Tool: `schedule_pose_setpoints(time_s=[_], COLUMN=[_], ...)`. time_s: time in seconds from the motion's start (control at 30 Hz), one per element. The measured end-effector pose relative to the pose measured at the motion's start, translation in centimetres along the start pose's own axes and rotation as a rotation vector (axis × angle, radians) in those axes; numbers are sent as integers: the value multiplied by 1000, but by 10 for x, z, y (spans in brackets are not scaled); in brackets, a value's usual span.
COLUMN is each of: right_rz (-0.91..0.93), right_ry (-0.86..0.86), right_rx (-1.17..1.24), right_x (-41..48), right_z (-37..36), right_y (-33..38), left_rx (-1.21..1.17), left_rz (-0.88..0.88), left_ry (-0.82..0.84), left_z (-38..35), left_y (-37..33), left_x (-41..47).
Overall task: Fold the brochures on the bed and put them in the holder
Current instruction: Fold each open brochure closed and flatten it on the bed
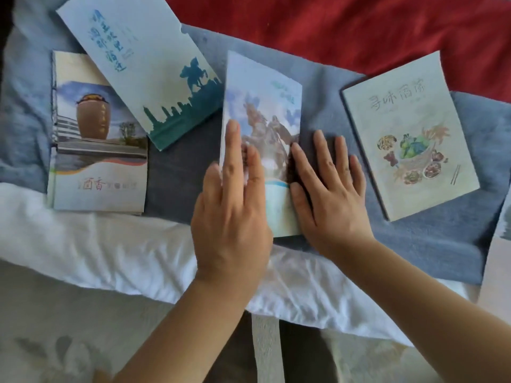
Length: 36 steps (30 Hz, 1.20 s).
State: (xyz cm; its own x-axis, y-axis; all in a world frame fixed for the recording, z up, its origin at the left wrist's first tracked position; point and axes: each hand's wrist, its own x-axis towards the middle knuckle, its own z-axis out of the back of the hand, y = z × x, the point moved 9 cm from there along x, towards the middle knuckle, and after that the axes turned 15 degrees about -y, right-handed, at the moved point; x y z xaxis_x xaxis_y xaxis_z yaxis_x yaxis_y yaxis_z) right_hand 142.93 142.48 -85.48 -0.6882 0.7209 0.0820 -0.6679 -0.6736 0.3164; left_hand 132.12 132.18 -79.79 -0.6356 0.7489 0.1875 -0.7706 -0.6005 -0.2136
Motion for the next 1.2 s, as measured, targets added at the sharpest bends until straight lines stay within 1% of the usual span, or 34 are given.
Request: schedule_pose_setpoints(time_s=[0.07, 0.17, 0.27, 0.47, 0.73, 0.87, 1.03, 1.1, 1.2], right_rz=[38, 60, 69, 98, 81, 71, 33, 13, 26], right_ry=[10, -21, -60, -49, -57, -42, 15, 45, 104], right_rx=[-40, -89, -134, -179, -176, -160, -124, -100, -52], right_x=[2, 4, 4, 6, 6, 5, 4, 4, 6], right_z=[-8, -13, -16, -27, -27, -27, -25, -26, -32], right_y=[7, 15, 18, 16, 16, 17, 20, 29, 57], left_rx=[84, 105, 65, 48, 17, -49, -293, -353, -368], left_rz=[9, -18, -50, -63, -64, -45, 21, -18, -79], left_ry=[78, 131, 98, 23, 38, 38, -57, -99, -217], left_z=[-16, -37, -52, -64, -64, -57, -33, -21, 2], left_y=[19, 36, 41, 40, 40, 41, 46, 50, 64], left_x=[-1, -6, -13, -14, -12, -9, -2, 3, 9])
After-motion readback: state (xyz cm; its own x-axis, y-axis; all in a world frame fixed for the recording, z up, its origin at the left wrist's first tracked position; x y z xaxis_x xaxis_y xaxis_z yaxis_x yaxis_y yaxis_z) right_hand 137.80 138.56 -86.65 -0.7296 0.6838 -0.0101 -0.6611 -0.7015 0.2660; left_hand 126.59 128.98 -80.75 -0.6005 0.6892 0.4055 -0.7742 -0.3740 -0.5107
